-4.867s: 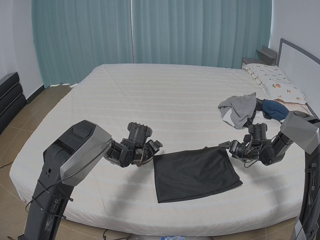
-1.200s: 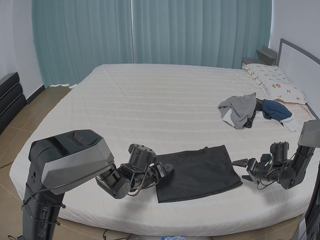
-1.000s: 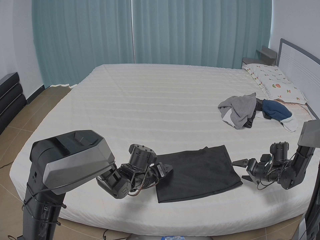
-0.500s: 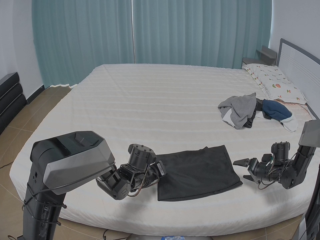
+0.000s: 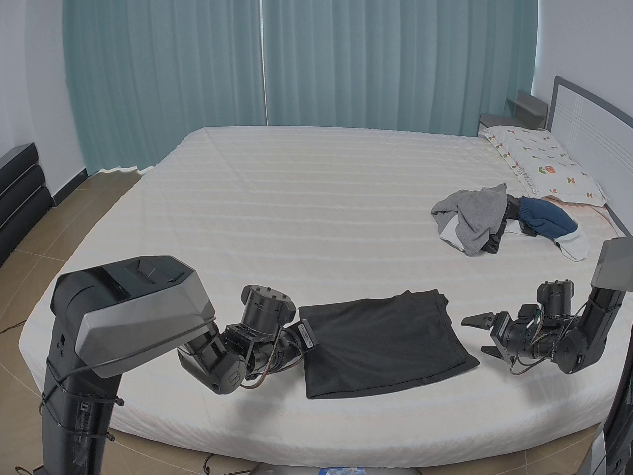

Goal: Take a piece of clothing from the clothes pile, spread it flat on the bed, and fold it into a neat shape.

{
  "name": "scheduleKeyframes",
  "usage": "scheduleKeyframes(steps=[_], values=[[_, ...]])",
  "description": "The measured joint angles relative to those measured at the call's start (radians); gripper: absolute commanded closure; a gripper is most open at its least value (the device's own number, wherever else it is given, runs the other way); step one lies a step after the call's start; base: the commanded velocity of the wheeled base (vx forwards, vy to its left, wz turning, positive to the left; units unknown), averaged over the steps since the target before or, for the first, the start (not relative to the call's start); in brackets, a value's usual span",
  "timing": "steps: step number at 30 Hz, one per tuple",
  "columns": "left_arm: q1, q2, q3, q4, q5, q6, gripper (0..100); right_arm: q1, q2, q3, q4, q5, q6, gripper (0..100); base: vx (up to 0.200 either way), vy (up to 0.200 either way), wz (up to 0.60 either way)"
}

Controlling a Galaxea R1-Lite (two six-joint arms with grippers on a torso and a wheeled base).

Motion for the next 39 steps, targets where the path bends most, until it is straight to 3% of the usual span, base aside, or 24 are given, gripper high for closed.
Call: scheduleKeyframes(steps=[28, 39], values=[[0.115, -0.072, 0.117, -0.009, -0.046, 0.006, 100, -0.010, 0.000, 0.009, 0.000, 0.001, 0.001, 0, 0.000, 0.000, 0.00], [0.120, -0.089, 0.135, -0.007, -0.046, 0.006, 100, 0.001, 0.000, 0.013, -0.001, 0.000, 0.000, 0, 0.000, 0.000, 0.00]])
